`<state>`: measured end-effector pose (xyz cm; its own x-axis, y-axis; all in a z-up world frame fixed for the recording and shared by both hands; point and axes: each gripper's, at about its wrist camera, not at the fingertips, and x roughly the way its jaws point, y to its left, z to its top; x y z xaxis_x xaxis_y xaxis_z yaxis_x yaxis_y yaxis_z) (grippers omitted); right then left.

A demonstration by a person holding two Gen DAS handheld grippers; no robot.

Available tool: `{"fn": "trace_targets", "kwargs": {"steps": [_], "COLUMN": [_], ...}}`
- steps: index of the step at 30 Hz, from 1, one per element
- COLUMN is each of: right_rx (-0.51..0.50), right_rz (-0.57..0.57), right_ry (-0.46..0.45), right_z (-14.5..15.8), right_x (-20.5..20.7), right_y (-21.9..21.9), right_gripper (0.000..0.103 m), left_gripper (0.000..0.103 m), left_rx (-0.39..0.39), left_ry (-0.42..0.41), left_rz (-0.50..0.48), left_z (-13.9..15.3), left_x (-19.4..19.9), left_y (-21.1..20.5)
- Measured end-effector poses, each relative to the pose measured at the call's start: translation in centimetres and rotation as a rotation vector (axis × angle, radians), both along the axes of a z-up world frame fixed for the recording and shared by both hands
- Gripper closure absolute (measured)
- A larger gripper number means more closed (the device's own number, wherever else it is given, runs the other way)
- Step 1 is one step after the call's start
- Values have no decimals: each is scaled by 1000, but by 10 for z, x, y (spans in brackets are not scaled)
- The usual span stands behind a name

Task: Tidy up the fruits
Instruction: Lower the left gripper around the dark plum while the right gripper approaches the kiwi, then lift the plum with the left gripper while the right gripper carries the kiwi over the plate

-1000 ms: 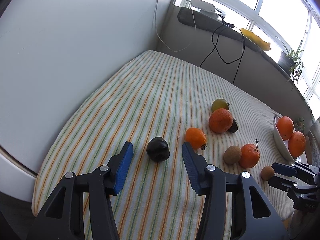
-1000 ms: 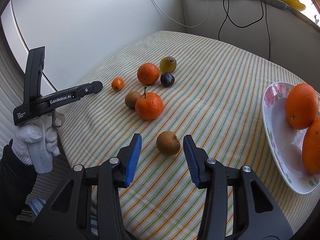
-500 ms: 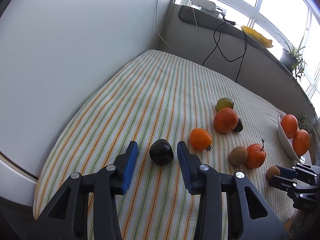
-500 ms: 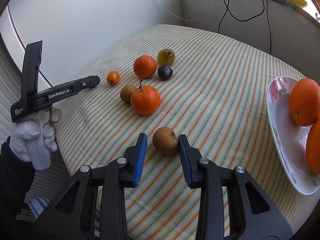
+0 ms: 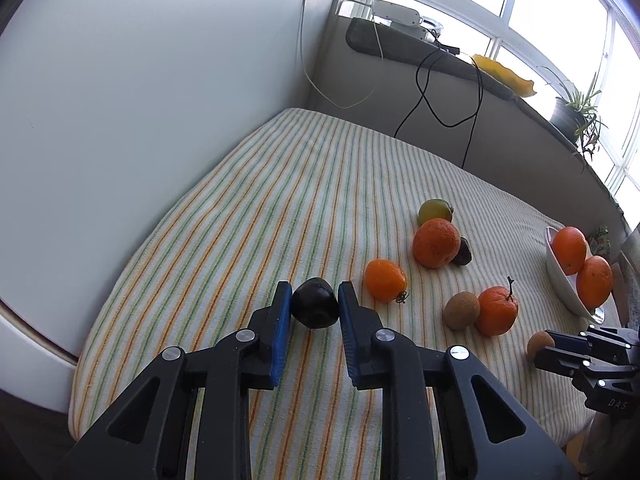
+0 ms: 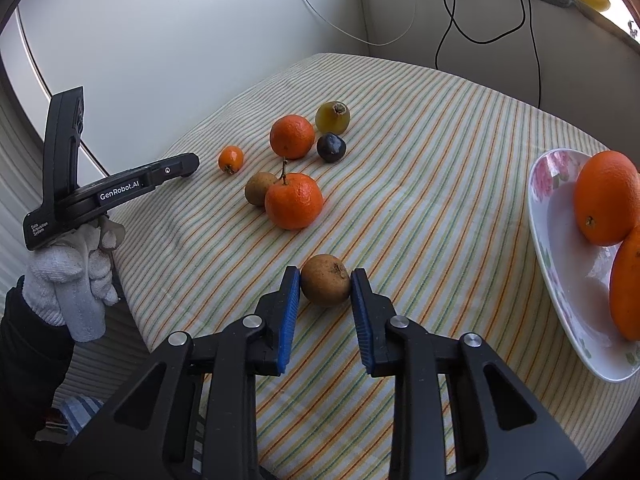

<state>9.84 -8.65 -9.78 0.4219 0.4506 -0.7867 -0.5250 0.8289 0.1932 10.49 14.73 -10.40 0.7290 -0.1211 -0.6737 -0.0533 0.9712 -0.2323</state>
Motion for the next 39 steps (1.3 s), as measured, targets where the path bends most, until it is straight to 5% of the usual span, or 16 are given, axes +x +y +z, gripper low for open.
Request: {"fn": "trace_targets", "kwargs": {"steps": [11, 39], "right_rx": [45, 48], "right_rz": [-39, -276], "right_ry": [-45, -133], "right_z": [23, 51], "right_x": [-8, -11], "right_y": [-22, -118], "right_gripper": [76, 76], "left_gripper": [81, 81], "left_rx": [-23, -82], "left_ry": [-51, -92], "left_rz": [-63, -434], "left_z": [24, 57], "left_x": [-2, 27], "left_y": [-23, -185]}}
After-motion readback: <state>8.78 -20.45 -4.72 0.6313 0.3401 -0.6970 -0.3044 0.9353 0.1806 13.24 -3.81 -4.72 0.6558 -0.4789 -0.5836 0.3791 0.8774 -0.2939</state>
